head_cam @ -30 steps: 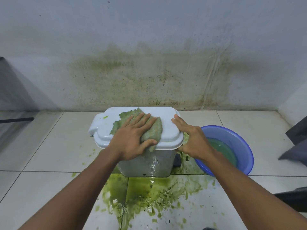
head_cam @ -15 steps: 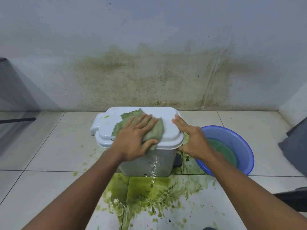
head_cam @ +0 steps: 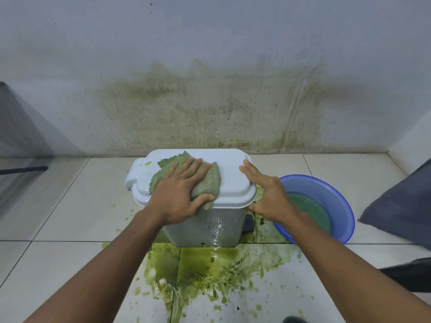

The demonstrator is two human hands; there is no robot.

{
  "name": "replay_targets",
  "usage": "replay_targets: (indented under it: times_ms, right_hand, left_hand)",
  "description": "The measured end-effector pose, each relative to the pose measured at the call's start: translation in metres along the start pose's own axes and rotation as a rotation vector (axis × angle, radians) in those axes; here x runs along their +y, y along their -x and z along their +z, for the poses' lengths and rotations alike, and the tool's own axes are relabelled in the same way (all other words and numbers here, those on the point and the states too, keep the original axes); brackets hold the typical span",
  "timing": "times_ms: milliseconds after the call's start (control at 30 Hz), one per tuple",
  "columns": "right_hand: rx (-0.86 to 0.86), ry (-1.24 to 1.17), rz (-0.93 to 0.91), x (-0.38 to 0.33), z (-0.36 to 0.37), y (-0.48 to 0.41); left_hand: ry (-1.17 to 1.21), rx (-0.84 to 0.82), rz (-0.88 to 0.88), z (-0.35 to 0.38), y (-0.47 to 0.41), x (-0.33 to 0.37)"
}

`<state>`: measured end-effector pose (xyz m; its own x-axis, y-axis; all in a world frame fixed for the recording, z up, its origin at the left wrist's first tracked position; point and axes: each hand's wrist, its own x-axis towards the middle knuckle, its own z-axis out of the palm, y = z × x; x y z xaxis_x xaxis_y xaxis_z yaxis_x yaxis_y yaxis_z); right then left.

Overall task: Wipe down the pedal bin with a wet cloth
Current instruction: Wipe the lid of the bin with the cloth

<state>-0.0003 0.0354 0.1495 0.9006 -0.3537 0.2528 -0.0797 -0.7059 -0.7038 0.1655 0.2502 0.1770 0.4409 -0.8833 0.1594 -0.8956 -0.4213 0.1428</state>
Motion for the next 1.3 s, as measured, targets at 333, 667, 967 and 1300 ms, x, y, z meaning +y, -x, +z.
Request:
replay_targets:
  times_ms: [333, 667, 967, 1300]
  right_hand:
    - [-0.004, -0.024, -0.002, 0.0, 0.002, -0.001]
    - [0.037, -0.035, 0.008, -0.001, 0.008, 0.0]
    - [0.011, -0.009, 0.021, -0.002, 0.003, 0.002]
    - [0.129, -0.072, 0.082, -0.019, 0.005, -0.007]
  left_hand:
    - [-0.038, -0.019, 0.04, 0.008, -0.022, 0.039]
    - [-0.061, -0.029, -0.037, 0.002, -0.014, 0.024]
    - [-0.037, -0.014, -0.06, -0.009, 0.017, -0.027]
    - [-0.022, -0.095, -0.109, -0.004, -0.01, 0.034]
